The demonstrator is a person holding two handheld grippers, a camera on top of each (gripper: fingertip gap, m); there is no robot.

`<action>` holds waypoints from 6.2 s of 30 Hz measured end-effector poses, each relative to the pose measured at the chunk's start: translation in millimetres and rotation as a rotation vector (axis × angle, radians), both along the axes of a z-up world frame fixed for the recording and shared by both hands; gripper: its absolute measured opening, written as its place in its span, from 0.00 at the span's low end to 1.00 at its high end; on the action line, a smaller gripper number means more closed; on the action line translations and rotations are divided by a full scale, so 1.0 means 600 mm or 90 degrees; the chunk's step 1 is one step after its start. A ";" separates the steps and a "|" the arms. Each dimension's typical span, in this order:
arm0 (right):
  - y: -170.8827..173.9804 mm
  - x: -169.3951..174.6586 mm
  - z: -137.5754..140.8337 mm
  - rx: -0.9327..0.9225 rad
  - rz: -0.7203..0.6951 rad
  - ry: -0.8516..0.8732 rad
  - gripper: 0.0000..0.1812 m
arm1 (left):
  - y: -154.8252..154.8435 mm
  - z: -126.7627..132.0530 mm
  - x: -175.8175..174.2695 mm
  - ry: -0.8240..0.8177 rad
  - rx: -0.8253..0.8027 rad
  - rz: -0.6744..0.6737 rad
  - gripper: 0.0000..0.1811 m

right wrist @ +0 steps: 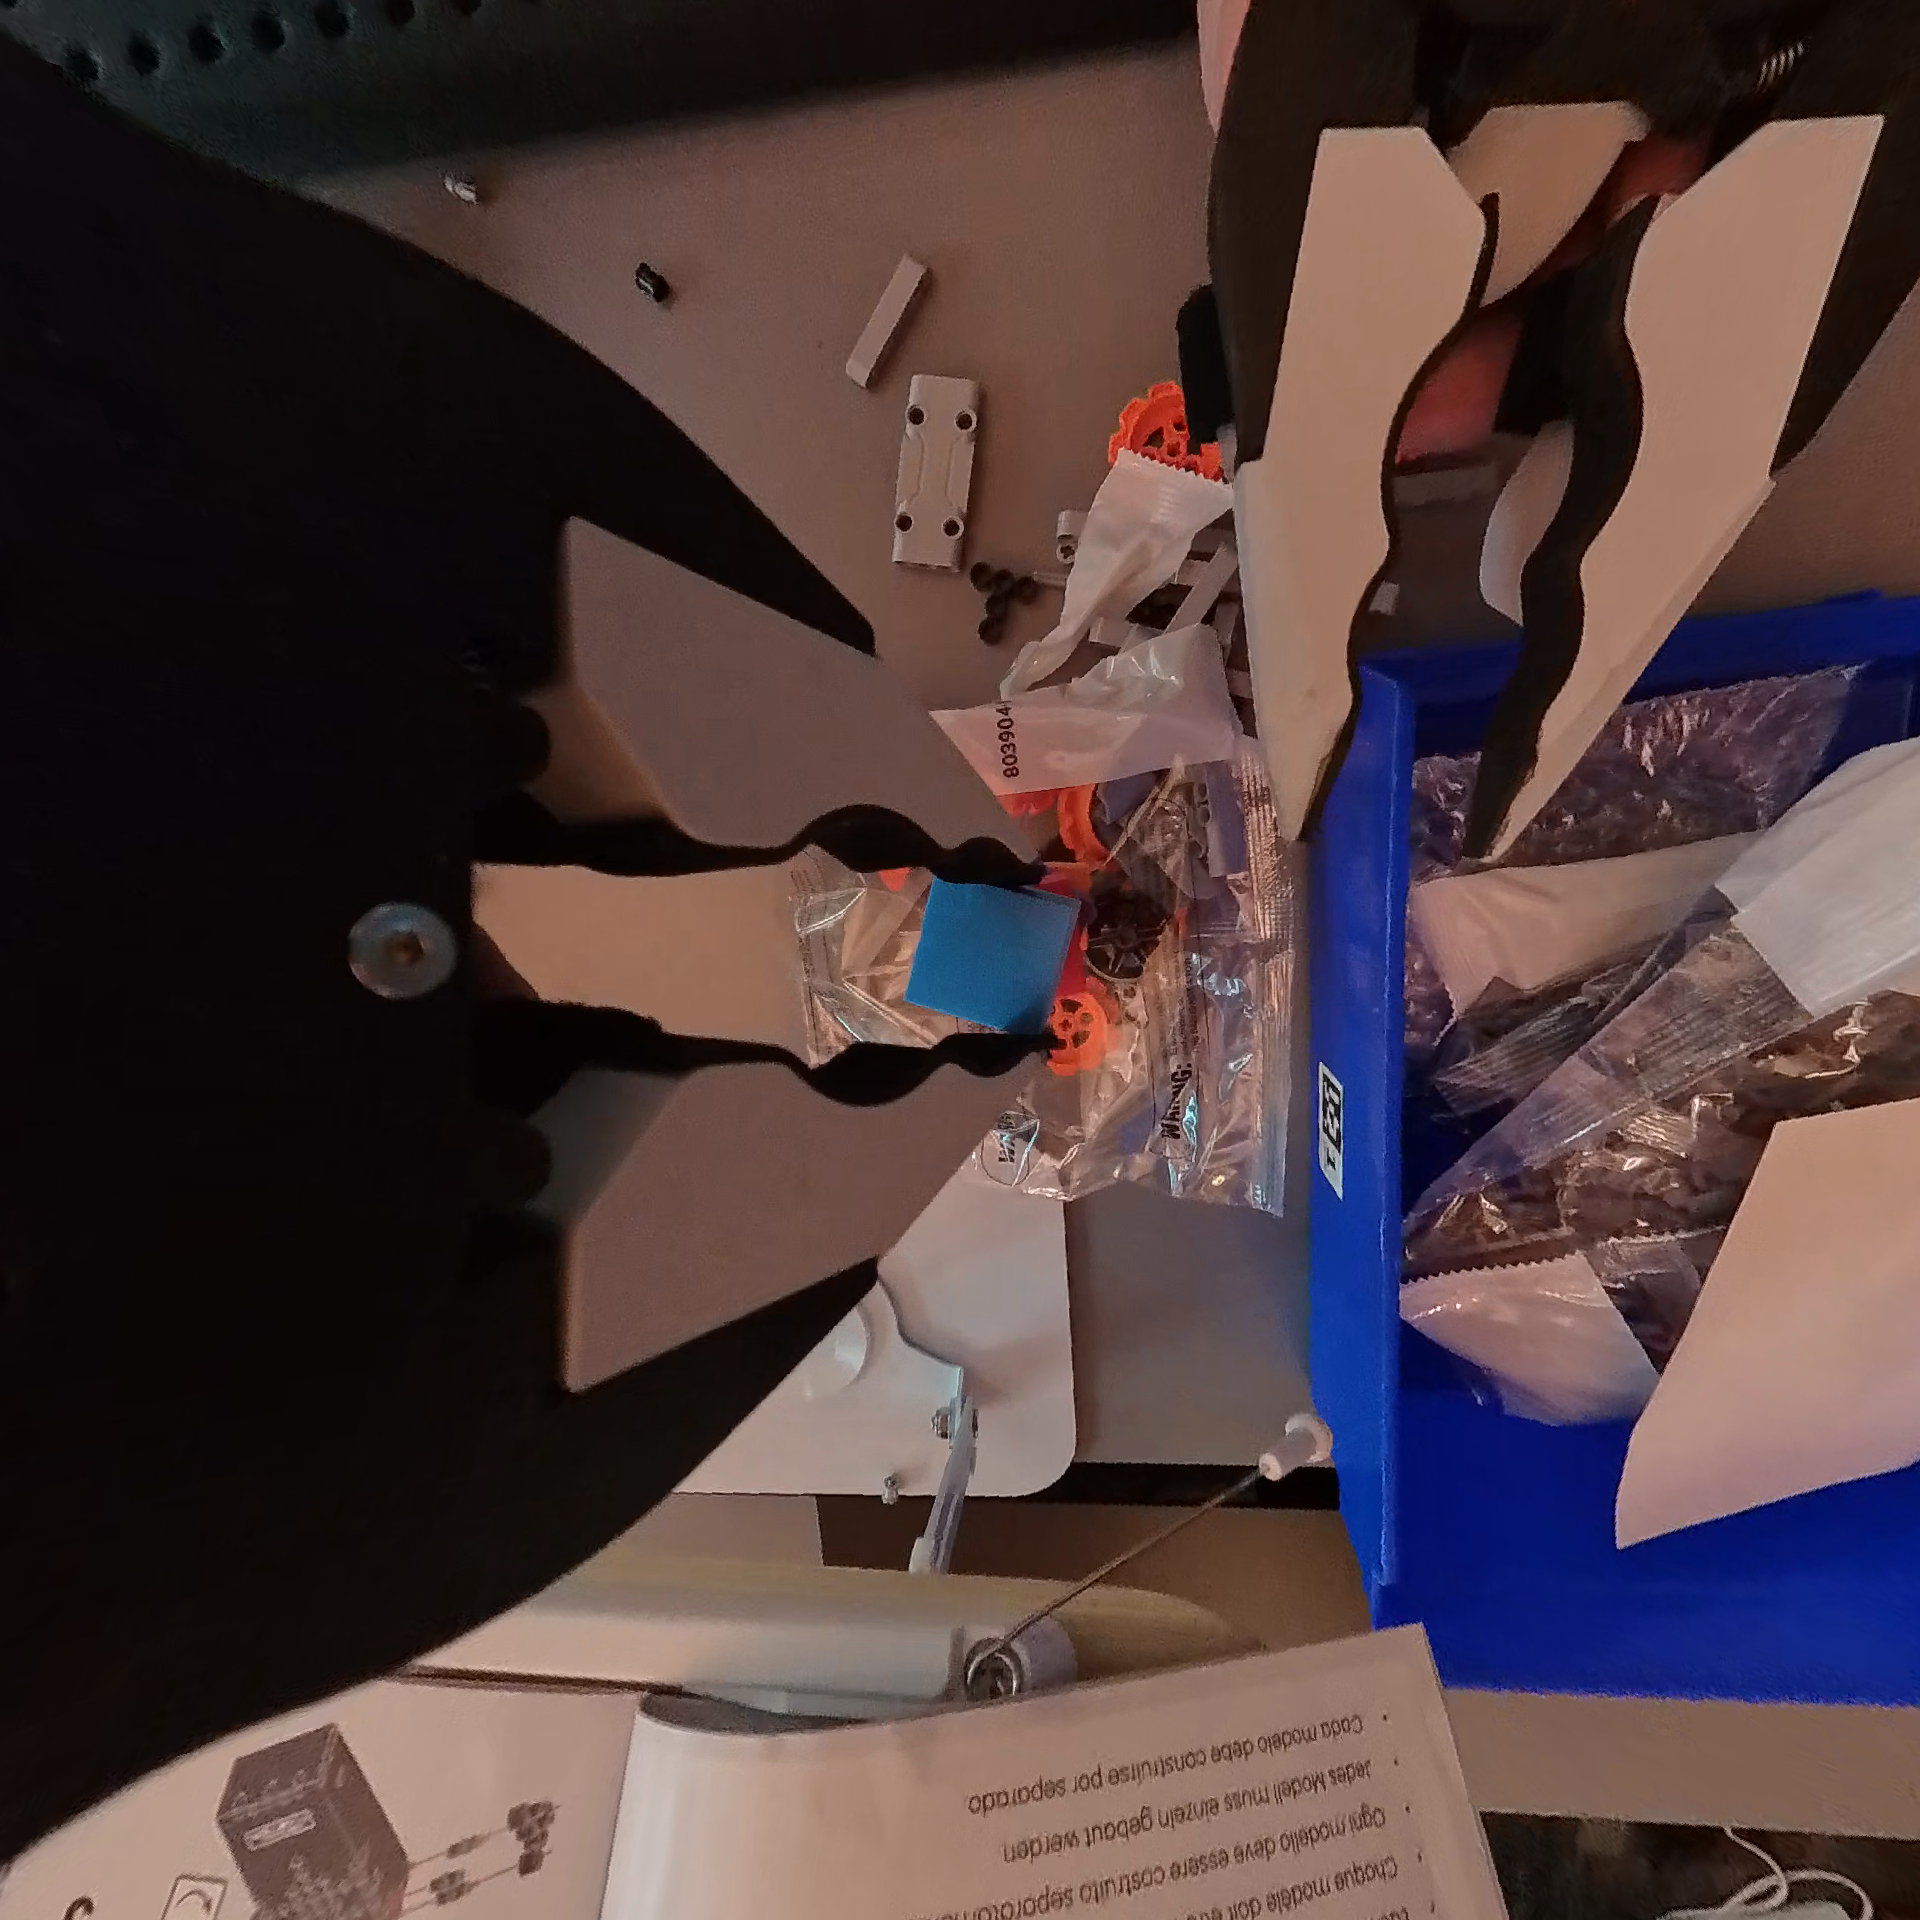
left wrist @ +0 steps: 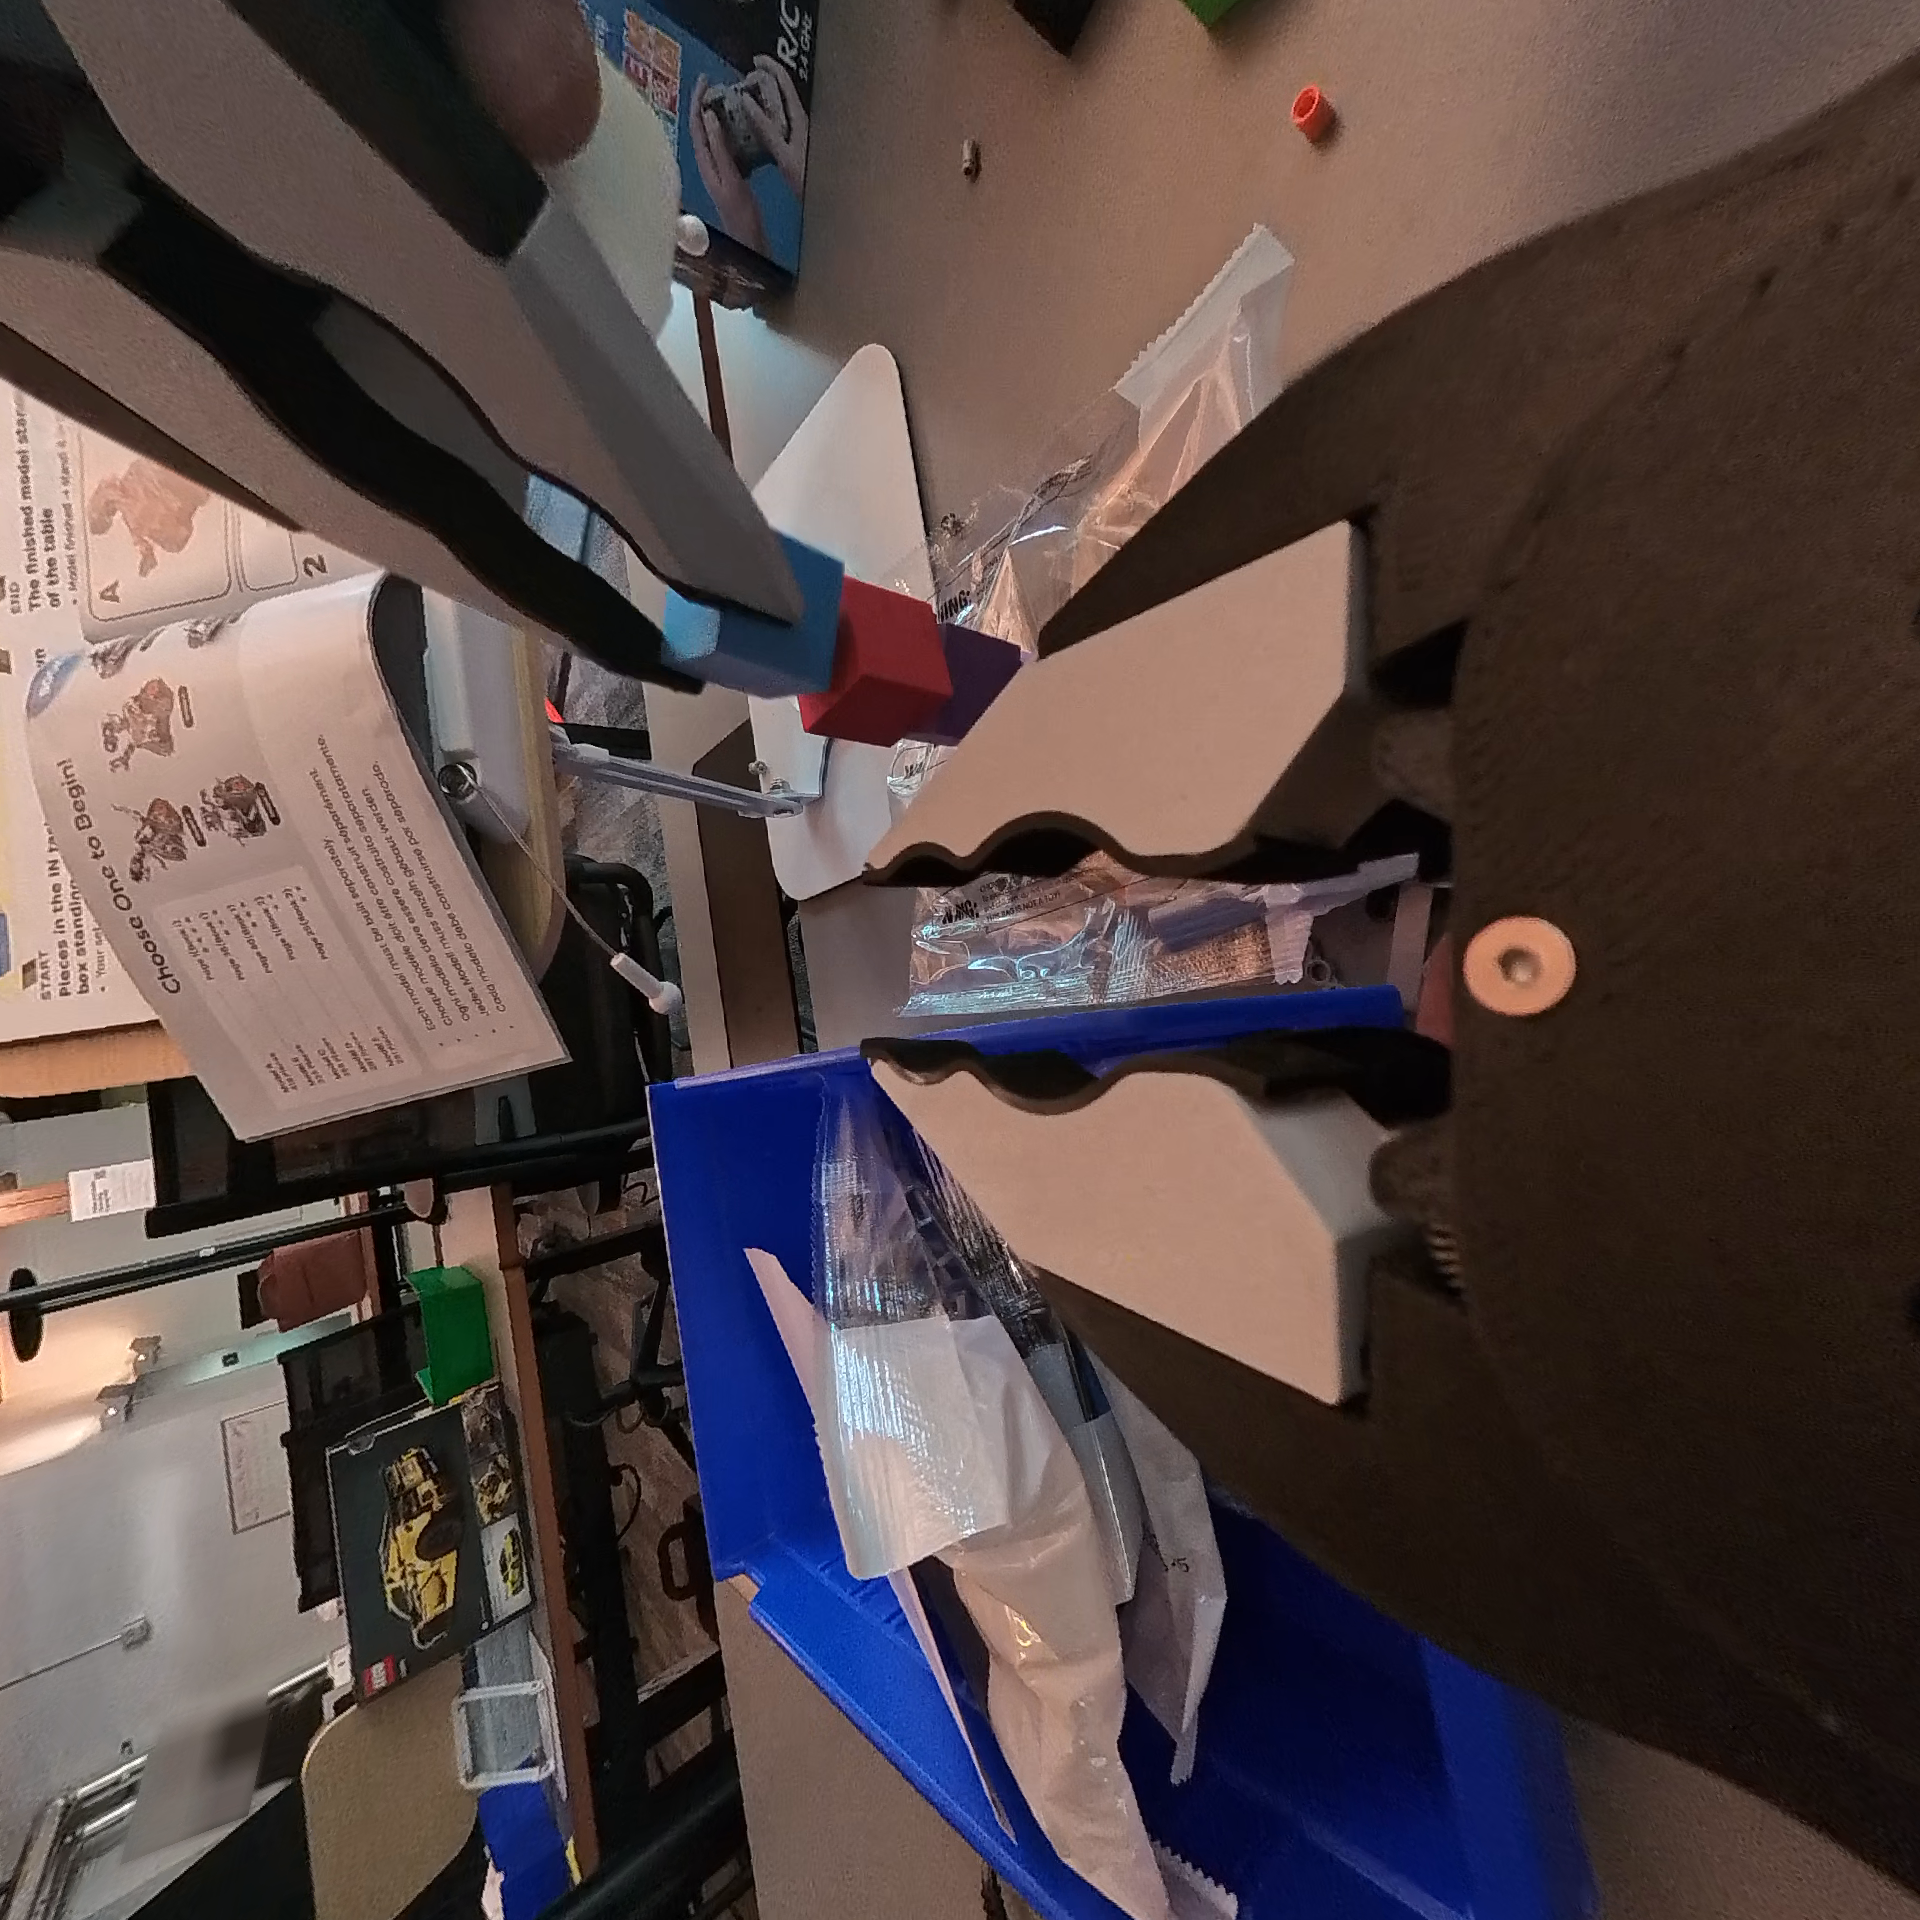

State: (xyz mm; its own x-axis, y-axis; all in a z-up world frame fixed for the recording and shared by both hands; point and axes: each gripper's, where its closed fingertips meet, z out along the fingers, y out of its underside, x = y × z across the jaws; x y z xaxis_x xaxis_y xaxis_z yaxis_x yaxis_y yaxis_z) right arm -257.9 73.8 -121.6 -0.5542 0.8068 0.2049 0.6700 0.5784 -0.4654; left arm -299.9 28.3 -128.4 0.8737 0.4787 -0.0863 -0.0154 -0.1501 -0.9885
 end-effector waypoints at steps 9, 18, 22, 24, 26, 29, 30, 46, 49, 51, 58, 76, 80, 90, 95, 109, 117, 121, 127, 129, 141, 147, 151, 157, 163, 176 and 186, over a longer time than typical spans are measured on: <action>0.000 -0.008 -0.009 -0.005 -0.011 -0.013 0.15 | 0.002 -0.001 0.001 0.000 -0.001 -0.002 0.15; -0.002 -0.012 -0.004 -0.012 -0.012 -0.004 0.15 | 0.004 -0.003 0.002 0.000 -0.005 -0.003 0.15; -0.001 -0.012 -0.012 -0.016 -0.015 -0.013 0.15 | 0.005 -0.004 0.003 0.000 -0.007 -0.003 0.15; -0.002 -0.012 -0.013 -0.022 -0.014 -0.013 0.17 | 0.005 -0.005 0.002 0.000 -0.008 -0.003 0.15; 0.001 -0.013 -0.012 -0.019 -0.017 -0.009 0.20 | 0.005 -0.005 0.002 0.000 -0.008 -0.002 0.15; 0.003 -0.012 0.001 -0.027 -0.020 0.009 0.22 | 0.004 -0.005 0.001 0.000 -0.008 -0.001 0.15; 0.004 -0.011 0.010 -0.032 -0.022 0.020 0.22 | 0.004 -0.005 0.001 0.000 -0.008 -0.001 0.15; 0.115 0.256 -0.122 -0.008 -0.085 -0.040 0.23 | -0.002 0.001 0.000 -0.004 0.005 0.004 0.15; 0.126 0.293 -0.173 -0.001 -0.101 -0.082 0.24 | -0.002 0.000 -0.001 -0.005 0.004 0.006 0.15; 0.132 0.307 -0.195 0.005 -0.108 -0.100 0.24 | -0.002 -0.001 -0.001 -0.004 0.002 0.006 0.15; 0.122 0.317 -0.207 -0.042 -0.107 -0.102 0.19 | -0.001 -0.005 -0.002 -0.003 -0.002 0.007 0.15; 0.098 0.211 -0.047 -0.048 -0.087 0.067 0.13 | 0.000 -0.002 -0.001 -0.003 0.000 0.003 0.15; 0.055 0.132 0.068 -0.056 -0.040 0.137 0.13 | -0.001 -0.004 -0.004 -0.006 0.000 0.005 0.15; 0.008 0.025 0.066 -0.046 -0.001 0.037 0.14 | 0.004 -0.010 -0.002 -0.007 -0.007 -0.002 0.15; 0.003 0.016 0.051 -0.044 -0.001 0.015 0.14 | 0.006 -0.010 -0.001 -0.007 -0.007 -0.006 0.15; 0.006 0.006 0.032 -0.047 -0.005 -0.002 0.18 | 0.007 -0.013 -0.001 -0.008 -0.012 -0.006 0.15; 0.030 0.069 0.082 -0.040 -0.022 0.092 0.21 | 0.005 -0.011 -0.002 -0.009 -0.008 -0.006 0.15; 0.043 0.163 0.060 -0.012 -0.018 0.090 0.22 | 0.005 -0.009 0.001 -0.007 -0.007 -0.008 0.15; 0.043 0.329 -0.050 -0.027 -0.015 0.008 0.22 | 0.002 -0.007 0.000 -0.010 -0.002 -0.004 0.15; 0.042 0.379 -0.093 -0.024 -0.030 -0.024 0.23 | 0.002 -0.006 0.000 -0.010 -0.002 -0.003 0.15; -0.018 0.513 -0.216 -0.065 0.040 -0.087 0.25 | 0.003 -0.010 0.003 -0.005 -0.007 -0.002 0.15; -0.025 0.504 -0.229 -0.061 0.071 -0.082 0.17 | 0.004 -0.005 0.007 0.007 0.001 -0.008 0.15; -0.024 0.477 -0.192 -0.072 0.069 -0.034 0.17 | 0.005 -0.005 0.007 0.008 0.000 -0.010 0.15; -0.005 0.333 -0.044 -0.076 0.012 0.120 0.17 | 0.005 -0.005 0.007 0.006 0.002 -0.011 0.15; 0.006 0.177 0.074 -0.097 -0.014 0.169 0.17 | 0.009 -0.011 0.008 0.008 -0.005 -0.017 0.15; 0.011 0.020 0.109 -0.105 -0.035 0.081 0.17 | 0.018 -0.012 0.014 0.003 -0.007 -0.026 0.15; 0.007 0.016 0.086 -0.102 -0.027 0.027 0.17 | 0.021 -0.011 0.016 0.002 -0.007 -0.031 0.15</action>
State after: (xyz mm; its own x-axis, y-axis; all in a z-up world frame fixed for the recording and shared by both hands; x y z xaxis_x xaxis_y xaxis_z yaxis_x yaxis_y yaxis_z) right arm -248.0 78.0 -70.0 -0.5129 0.8533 0.0940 0.6697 0.4662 -0.5781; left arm -290.4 40.9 -135.2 0.8958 0.4343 -0.0942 -0.0259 -0.1605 -0.9867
